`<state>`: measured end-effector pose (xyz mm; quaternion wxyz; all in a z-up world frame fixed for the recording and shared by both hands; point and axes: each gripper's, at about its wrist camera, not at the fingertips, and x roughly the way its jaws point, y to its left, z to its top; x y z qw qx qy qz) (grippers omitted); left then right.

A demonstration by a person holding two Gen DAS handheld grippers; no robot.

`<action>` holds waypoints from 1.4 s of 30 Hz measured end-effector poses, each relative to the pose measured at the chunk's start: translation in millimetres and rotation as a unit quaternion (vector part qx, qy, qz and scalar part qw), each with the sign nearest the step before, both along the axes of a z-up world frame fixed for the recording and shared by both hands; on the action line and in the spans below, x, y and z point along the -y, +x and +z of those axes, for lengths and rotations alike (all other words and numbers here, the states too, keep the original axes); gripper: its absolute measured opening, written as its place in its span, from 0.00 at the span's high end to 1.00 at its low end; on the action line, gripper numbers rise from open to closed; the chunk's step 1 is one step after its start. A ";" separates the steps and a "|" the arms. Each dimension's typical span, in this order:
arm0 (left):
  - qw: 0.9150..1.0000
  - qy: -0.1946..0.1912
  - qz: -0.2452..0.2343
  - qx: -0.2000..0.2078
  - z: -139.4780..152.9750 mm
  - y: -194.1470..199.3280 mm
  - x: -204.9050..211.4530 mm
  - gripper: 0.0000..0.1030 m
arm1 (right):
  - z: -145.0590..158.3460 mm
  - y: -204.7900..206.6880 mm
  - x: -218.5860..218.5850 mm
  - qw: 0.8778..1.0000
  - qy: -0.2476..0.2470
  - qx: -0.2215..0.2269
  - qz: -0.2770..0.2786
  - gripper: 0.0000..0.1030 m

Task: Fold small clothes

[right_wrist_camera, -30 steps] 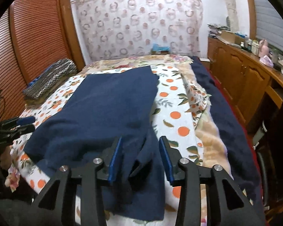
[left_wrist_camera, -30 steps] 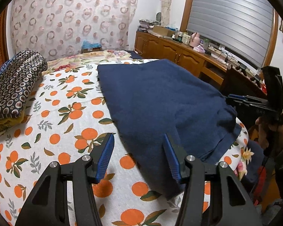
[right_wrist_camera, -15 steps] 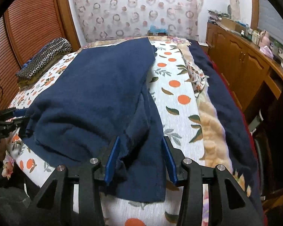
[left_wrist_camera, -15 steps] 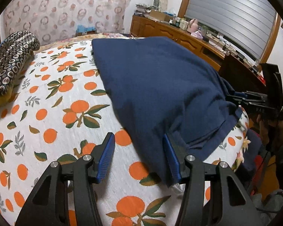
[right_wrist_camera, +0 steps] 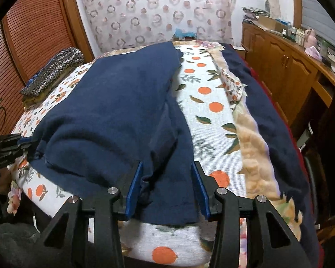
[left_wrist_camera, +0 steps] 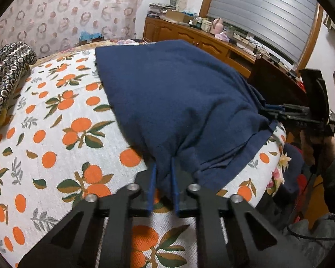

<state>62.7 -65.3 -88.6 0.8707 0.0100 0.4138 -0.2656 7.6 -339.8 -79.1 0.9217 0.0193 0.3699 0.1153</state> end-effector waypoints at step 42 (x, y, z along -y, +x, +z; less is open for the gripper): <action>0.995 0.017 0.051 0.080 63.9 203.3 -13.8 0.56 | 114.1 171.9 -10.5 0.993 0.001 0.121 0.002 0.61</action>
